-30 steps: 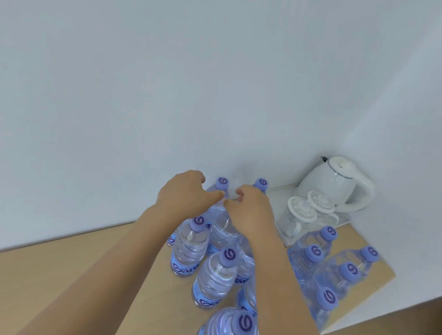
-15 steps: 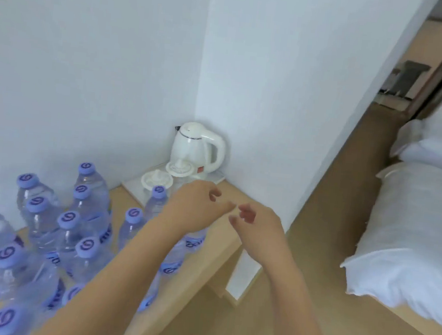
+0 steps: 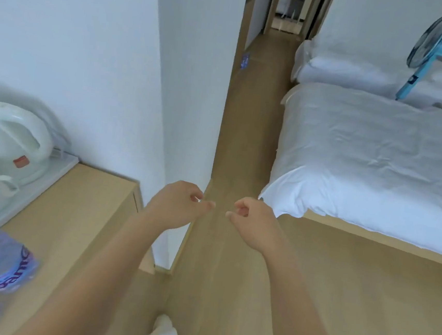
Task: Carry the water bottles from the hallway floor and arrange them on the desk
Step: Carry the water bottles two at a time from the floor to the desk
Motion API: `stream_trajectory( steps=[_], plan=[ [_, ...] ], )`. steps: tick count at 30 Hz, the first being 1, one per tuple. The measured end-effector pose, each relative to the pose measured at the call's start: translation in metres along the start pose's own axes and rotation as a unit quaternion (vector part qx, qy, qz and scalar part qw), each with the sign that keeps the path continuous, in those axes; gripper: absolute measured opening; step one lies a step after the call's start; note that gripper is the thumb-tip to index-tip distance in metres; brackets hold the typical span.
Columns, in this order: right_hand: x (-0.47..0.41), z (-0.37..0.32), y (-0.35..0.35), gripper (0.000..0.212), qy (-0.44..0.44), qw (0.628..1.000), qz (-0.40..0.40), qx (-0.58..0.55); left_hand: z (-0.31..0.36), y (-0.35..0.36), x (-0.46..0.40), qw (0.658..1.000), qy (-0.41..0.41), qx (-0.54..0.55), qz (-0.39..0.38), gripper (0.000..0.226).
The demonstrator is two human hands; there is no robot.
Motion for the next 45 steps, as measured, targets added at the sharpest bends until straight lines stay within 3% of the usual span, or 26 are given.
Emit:
stream_trajectory(
  steps=[5, 10, 16, 21, 27, 36, 45],
  plan=[
    [-0.07, 0.027, -0.02, 0.036, 0.037, 0.999, -0.02, 0.03, 0.026, 0.012, -0.092, 0.997, 0.027, 0.061, -0.039, 0.022],
    [-0.16, 0.033, -0.055, 0.037, 0.067, 0.995, -0.04, 0.069, 0.057, 0.014, -0.205, 0.994, 0.059, 0.05, -0.073, 0.024],
    [-0.25, 0.049, -0.093, 0.041, 0.112, 0.993, -0.002, 0.048, 0.071, 0.02, -0.323, 0.992, 0.052, 0.025, -0.108, 0.029],
    [-0.315, 0.07, -0.107, 0.04, 0.147, 0.989, -0.022, 0.024, 0.08, 0.033, -0.398, 0.988, 0.041, 0.05, -0.139, 0.026],
    [-0.42, 0.095, -0.13, 0.041, 0.126, 0.992, -0.013, -0.016, 0.092, 0.043, -0.503, 0.986, 0.031, 0.054, -0.152, 0.031],
    [-0.623, 0.15, -0.214, 0.047, 0.083, 0.991, -0.062, 0.079, 0.162, 0.06, -0.692, 0.989, -0.003, 0.061, -0.132, 0.031],
    [-0.793, 0.178, -0.278, 0.053, 0.067, 0.993, -0.069, 0.064, 0.215, 0.046, -0.849, 0.992, -0.037, 0.064, -0.107, 0.033]
  ],
)
Point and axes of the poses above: each hand's wrist, its own x-axis away from the middle knuckle, its own y-axis out of the palm, z = x × y, the point moved 3 cm from there along -x, towards the middle knuckle
